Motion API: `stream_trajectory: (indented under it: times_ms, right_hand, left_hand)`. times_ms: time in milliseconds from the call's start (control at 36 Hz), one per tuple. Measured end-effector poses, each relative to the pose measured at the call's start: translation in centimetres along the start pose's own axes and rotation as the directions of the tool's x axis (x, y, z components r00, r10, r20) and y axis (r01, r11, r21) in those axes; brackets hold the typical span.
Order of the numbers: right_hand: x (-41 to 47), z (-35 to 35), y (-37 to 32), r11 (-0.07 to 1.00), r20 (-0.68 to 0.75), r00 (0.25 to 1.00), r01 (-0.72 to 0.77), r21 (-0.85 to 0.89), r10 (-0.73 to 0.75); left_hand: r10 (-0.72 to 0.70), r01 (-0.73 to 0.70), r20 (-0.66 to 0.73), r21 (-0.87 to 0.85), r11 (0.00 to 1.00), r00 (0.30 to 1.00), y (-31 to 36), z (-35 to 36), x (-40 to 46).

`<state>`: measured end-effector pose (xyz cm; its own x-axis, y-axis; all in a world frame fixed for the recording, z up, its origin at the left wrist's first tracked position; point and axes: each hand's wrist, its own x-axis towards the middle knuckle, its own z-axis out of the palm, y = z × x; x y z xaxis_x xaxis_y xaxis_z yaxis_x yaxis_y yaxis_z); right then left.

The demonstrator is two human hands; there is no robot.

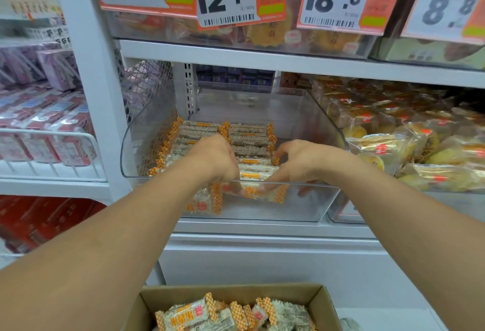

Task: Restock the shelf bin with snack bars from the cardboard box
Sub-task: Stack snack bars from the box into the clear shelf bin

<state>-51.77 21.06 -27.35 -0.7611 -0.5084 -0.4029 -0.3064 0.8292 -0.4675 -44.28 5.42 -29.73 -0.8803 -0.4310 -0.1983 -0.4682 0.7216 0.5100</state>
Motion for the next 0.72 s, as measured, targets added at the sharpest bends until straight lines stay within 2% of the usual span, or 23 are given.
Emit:
stream_trajectory:
  times_ms: [83,194,278,417,639,722]
  right_hand:
    - [-0.5,0.6,-0.5,0.996,0.071,0.996,-0.054,0.066,0.049]
    - [0.3,0.9,-0.3,0.998,-0.020,0.999,-0.034,0.053,0.035]
    - [0.9,0.9,0.0,0.999,-0.059,0.998,-0.031,0.016,0.032]
    - [0.6,0.7,-0.1,0.997,-0.013,1.000,-0.027,-0.075,0.026]
    - [0.6,0.0,0.2,0.975,0.069,0.984,-0.172,0.142,0.164]
    - [0.8,0.4,0.4,0.968,0.082,0.980,-0.194,0.157,0.183]
  left_hand:
    - [-0.019,0.019,0.006,-0.025,1.000,1.000,-0.1,0.0,0.0]
    - [0.010,-0.003,0.047,-0.151,0.989,0.999,-0.7,-0.3,-0.2]
    - [0.032,-0.024,0.049,-0.161,0.987,0.998,-1.4,-1.0,-0.2]
    - [0.035,-0.035,0.000,-0.128,0.991,0.999,-2.2,-1.7,-0.5]
    - [-0.009,0.019,0.062,-0.167,0.986,0.998,-2.4,-1.8,-0.7]
    - [-0.027,0.042,0.089,-0.170,0.984,0.996,-2.1,-1.9,-0.9]
